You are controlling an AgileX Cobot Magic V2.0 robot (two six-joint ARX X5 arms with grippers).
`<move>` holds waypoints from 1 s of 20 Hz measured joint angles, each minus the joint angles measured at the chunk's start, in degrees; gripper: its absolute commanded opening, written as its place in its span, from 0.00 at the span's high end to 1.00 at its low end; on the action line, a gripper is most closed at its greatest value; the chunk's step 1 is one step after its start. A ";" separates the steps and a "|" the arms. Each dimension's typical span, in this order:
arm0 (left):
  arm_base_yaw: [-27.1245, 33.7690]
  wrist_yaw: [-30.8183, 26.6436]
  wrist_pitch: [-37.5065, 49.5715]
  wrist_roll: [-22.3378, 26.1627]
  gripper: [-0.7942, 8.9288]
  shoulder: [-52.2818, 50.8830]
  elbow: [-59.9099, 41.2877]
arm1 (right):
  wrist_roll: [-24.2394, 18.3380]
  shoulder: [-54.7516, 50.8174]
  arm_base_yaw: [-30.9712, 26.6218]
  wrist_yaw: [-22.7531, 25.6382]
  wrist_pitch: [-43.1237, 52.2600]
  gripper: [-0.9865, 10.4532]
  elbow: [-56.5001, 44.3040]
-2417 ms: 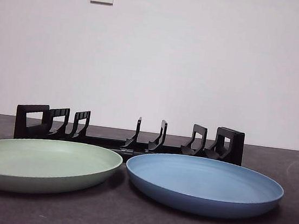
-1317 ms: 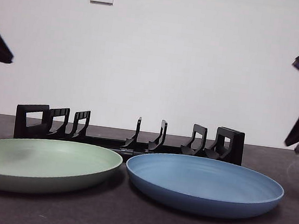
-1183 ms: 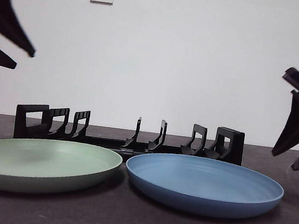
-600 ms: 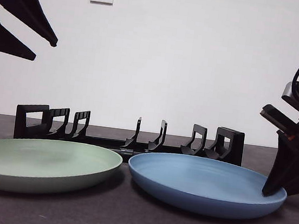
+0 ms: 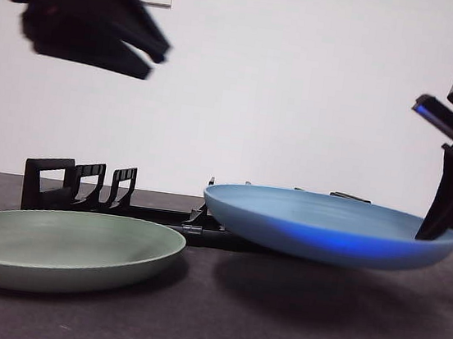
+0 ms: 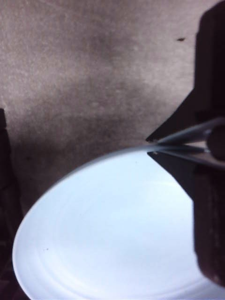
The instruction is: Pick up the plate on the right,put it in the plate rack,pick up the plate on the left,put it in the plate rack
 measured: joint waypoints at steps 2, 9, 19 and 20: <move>-8.92 -7.08 -2.10 3.58 0.66 0.00 0.02 | -0.59 0.00 0.59 -0.57 -2.16 0.92 1.53; -23.47 -22.77 -2.25 13.73 0.66 3.37 0.02 | -1.11 0.00 3.96 -2.86 -3.21 0.92 2.43; -23.74 -24.96 2.23 21.18 0.71 13.92 0.02 | -1.57 0.00 4.59 -3.13 -4.63 0.92 2.43; -23.74 -25.46 3.19 21.66 0.80 14.16 0.02 | -1.57 0.00 4.59 -4.17 -4.63 0.92 2.43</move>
